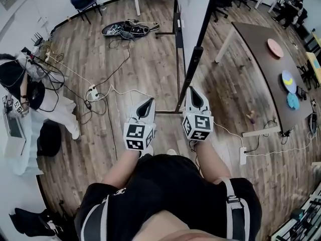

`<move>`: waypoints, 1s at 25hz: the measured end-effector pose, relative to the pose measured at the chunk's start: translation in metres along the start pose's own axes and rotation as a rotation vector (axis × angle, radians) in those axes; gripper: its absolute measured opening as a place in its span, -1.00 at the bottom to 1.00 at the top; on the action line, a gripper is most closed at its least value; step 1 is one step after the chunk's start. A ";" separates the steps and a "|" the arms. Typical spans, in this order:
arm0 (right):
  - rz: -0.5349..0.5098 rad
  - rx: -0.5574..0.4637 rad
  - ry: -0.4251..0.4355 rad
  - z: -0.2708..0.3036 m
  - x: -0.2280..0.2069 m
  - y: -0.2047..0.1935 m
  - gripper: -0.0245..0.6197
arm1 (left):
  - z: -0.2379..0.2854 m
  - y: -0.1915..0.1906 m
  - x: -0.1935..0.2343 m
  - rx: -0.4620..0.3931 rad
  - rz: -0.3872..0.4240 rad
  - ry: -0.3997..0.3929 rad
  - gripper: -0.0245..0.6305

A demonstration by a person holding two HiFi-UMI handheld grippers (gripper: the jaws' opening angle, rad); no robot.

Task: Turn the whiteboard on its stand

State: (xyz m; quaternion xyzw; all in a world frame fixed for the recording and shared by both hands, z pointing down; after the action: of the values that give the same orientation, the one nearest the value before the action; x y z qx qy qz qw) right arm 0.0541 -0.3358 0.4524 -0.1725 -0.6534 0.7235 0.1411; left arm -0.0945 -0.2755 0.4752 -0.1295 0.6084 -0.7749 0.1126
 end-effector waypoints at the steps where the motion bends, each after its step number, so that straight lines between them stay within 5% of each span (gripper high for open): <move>1: -0.001 -0.009 -0.005 0.003 0.000 0.001 -0.90 | 0.003 0.002 0.003 -0.003 0.003 -0.007 -0.90; 4: -0.010 -0.022 -0.021 0.015 -0.005 0.002 -0.89 | 0.012 0.005 0.010 -0.007 -0.004 -0.025 -0.90; 6: -0.020 -0.013 -0.031 0.026 -0.010 0.000 -0.57 | 0.015 0.006 0.015 -0.010 -0.012 -0.031 -0.90; 10: -0.034 -0.019 -0.082 0.055 -0.030 -0.005 -0.26 | 0.022 0.005 0.026 -0.001 -0.038 -0.043 -0.90; 25: 0.009 0.129 -0.211 0.147 -0.078 -0.024 -0.17 | 0.026 0.003 0.054 0.009 -0.068 -0.015 -0.90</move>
State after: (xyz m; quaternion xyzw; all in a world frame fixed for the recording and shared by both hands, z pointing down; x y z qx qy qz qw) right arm 0.0597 -0.4986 0.4942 -0.0891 -0.6158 0.7788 0.0793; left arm -0.1366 -0.3177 0.4813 -0.1553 0.5992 -0.7800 0.0916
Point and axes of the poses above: the fingertips, and each gripper's own axes: z forward along the fingers, x to its left, y out of its top, the point moved 2 cm from there along -z, backward along the fingers, and after that the axes turned 1 degree about x, right-handed, at the moved point
